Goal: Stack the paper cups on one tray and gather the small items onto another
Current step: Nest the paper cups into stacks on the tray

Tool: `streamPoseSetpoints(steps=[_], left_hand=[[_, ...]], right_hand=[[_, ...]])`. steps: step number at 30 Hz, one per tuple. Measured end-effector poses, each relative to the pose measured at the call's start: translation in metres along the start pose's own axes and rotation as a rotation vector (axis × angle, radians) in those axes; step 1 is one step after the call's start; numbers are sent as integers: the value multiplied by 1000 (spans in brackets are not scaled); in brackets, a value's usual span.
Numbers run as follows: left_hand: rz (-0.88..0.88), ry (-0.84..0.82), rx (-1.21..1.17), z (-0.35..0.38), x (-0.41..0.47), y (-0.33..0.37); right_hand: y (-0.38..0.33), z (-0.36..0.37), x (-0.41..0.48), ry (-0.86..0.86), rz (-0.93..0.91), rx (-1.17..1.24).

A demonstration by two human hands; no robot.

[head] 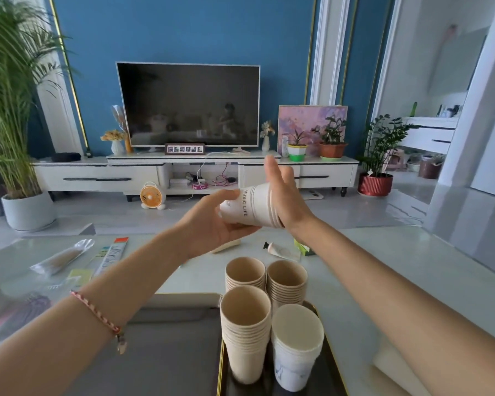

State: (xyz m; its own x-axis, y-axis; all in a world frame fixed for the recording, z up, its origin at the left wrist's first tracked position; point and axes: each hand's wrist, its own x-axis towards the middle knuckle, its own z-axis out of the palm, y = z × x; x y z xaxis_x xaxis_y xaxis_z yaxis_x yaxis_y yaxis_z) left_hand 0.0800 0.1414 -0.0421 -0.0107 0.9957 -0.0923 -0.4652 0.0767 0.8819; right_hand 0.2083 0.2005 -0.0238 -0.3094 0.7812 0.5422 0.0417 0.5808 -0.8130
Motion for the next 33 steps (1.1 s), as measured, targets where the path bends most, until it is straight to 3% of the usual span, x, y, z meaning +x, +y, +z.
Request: streamPoseSetpoints(steps=[2, 4, 6, 8, 11, 13, 20, 24, 30, 33], left_hand=[[33, -1, -95, 7, -7, -9], [62, 19, -213, 10, -14, -17], [58, -1, -245, 12, -20, -27], [59, 39, -6, 17, -25, -37], [302, 268, 781, 15, -34, -57], [417, 332, 966, 7, -40, -69], [474, 220, 1184, -21, -63, -91], [526, 108, 1239, -24, -70, -100], [499, 150, 1305, -27, -69, -110], [491, 147, 1308, -27, -71, -109]], right_hand=[[-11, -7, -7, -119, 62, 39], [-16, -17, -19, -290, 206, -71], [-16, -29, -34, -329, 283, -112], [-15, -42, -49, -219, 248, -101], [-10, -66, -73, -116, 180, -194], [1, -77, -91, -150, 141, -372], [13, -62, -143, -274, 80, -833], [9, -55, -149, -300, 108, -889], [30, -47, -165, -577, 191, -1032], [37, -46, -173, -594, 220, -1012]])
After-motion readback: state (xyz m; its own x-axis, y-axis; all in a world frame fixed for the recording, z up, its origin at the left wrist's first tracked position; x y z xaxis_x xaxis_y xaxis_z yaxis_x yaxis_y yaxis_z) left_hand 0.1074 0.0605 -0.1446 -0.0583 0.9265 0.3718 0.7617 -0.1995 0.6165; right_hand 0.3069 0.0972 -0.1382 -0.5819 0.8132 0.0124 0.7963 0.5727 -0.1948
